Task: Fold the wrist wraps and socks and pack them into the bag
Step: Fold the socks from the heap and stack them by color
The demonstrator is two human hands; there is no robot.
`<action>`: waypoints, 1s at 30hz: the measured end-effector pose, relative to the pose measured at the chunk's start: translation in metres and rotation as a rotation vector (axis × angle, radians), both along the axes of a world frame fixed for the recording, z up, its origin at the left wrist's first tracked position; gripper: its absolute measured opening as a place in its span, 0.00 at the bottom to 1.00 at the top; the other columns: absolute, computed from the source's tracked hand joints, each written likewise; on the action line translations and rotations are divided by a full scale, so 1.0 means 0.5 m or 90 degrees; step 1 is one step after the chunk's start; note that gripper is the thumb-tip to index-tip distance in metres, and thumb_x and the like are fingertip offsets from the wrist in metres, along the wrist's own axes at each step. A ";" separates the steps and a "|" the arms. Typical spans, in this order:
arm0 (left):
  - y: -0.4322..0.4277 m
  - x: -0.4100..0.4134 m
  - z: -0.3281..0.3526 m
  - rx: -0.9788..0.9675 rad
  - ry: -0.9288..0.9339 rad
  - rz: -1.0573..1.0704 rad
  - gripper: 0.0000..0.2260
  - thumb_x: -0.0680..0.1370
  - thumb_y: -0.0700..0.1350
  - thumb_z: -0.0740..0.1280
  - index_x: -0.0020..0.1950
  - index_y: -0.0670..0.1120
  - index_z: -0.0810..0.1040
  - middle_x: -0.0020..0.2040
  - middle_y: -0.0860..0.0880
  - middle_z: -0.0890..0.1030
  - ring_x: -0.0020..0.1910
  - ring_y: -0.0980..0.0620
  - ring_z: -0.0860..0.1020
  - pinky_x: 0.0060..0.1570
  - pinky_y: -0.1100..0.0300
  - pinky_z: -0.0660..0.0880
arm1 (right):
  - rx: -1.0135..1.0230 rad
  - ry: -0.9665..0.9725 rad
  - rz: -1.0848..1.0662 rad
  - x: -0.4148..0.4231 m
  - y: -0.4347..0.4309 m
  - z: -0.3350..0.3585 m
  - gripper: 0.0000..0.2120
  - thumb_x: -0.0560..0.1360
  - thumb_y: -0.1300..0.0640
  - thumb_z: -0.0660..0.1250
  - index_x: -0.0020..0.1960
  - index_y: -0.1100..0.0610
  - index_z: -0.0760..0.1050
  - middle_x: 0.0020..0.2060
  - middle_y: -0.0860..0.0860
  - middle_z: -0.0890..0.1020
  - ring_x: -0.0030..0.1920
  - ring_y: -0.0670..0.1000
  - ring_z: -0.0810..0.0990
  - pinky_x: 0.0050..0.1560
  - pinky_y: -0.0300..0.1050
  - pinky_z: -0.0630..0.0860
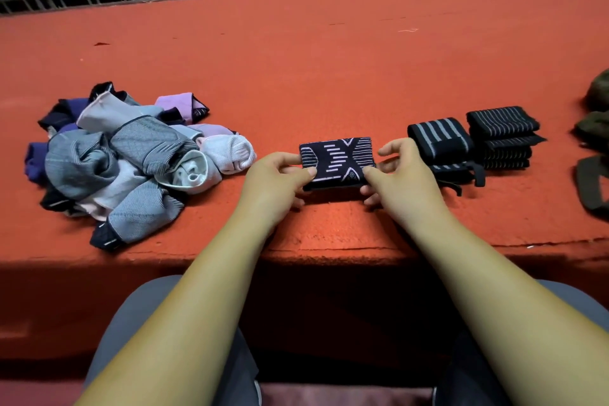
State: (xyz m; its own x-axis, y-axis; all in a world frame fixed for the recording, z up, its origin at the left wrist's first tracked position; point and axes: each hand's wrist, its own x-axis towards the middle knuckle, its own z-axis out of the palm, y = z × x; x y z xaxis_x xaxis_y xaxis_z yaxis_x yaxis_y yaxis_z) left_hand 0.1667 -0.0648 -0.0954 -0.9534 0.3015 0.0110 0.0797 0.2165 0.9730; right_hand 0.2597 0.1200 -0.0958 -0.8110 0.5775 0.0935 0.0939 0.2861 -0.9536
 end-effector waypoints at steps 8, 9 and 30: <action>0.075 -0.095 -0.010 -0.098 0.112 0.045 0.07 0.78 0.45 0.73 0.45 0.54 0.77 0.40 0.49 0.84 0.31 0.48 0.80 0.35 0.54 0.76 | 0.129 -0.028 -0.050 -0.086 0.034 -0.003 0.11 0.77 0.59 0.65 0.53 0.45 0.81 0.49 0.48 0.86 0.51 0.54 0.86 0.58 0.58 0.82; 0.087 -0.106 -0.008 -0.101 0.114 0.039 0.06 0.79 0.43 0.72 0.47 0.53 0.79 0.41 0.51 0.84 0.32 0.49 0.81 0.36 0.54 0.78 | 0.137 -0.032 -0.043 -0.096 0.037 0.000 0.15 0.77 0.59 0.64 0.57 0.45 0.82 0.52 0.49 0.86 0.54 0.55 0.86 0.62 0.57 0.81; 0.100 -0.170 -0.010 -0.379 0.340 -0.033 0.18 0.81 0.42 0.68 0.71 0.46 0.79 0.68 0.45 0.76 0.64 0.45 0.79 0.66 0.54 0.72 | 0.290 -0.071 -0.002 -0.170 0.061 -0.035 0.17 0.81 0.61 0.63 0.66 0.54 0.82 0.67 0.51 0.77 0.65 0.48 0.77 0.61 0.34 0.64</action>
State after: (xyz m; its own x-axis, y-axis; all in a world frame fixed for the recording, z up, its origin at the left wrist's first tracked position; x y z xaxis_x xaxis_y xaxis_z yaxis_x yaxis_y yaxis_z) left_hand 0.0819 -0.0147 -0.1005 -0.8495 0.4439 0.2850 0.5259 0.6707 0.5230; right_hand 0.1746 0.1506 -0.1133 -0.8285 0.5009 0.2502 0.1908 0.6727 -0.7149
